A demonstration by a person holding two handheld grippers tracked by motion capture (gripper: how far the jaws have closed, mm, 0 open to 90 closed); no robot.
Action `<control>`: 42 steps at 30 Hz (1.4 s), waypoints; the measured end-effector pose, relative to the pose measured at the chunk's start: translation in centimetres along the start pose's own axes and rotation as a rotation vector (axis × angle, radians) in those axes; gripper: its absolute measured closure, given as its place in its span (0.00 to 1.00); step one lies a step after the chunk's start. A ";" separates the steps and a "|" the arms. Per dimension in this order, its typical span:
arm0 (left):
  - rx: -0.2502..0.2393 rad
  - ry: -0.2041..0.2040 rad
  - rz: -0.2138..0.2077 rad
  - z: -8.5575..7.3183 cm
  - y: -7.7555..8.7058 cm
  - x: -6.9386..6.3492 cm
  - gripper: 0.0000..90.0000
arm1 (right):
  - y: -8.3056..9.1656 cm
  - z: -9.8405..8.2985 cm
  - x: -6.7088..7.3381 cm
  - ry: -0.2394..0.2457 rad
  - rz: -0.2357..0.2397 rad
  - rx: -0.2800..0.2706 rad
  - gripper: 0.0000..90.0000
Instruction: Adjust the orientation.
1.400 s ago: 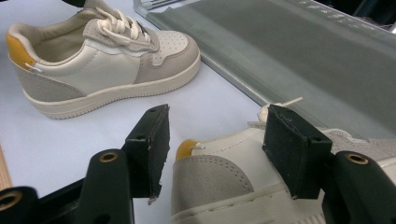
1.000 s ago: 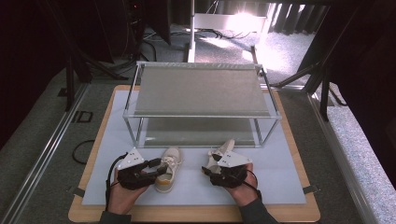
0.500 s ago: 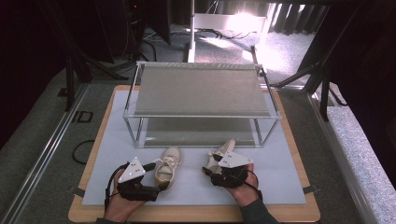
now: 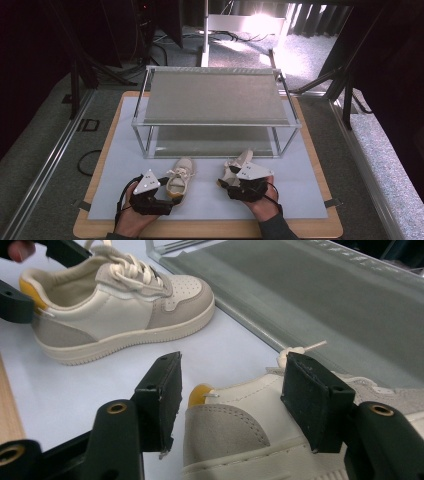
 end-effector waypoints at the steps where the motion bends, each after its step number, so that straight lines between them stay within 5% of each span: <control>1: 0.001 0.003 -0.001 0.0 0.0 0.0 0.24 | 0.1 0.0 -0.1 -0.005 0.002 -0.003 0.46; 9: 0.006 0.009 0.016 0.1 -0.1 -0.4 0.25 | 0.8 -0.3 -0.3 -0.022 0.000 -0.019 0.51; 23: -0.004 0.000 -0.075 0.4 -0.8 -1.7 0.27 | 2.9 -1.2 -0.7 -0.046 -0.020 -0.043 0.57; 33: -0.014 0.007 -0.085 0.4 -0.5 -1.3 0.31 | 4.8 -2.4 -1.1 -0.090 -0.042 -0.052 0.62; 42: -0.029 0.016 -0.076 0.5 -0.1 -1.0 0.31 | 6.4 -4.4 -1.6 -0.177 -0.036 -0.058 0.62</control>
Point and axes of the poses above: each handheld gripper's, and its own axes: y roughly backward along the jaws, z roughly out of its top, x roughly to its left, the point moved 2 cm from there along -y, roughly forward along the jaws, and after that the axes turned 5 degrees about z, right-handed, at the moved point
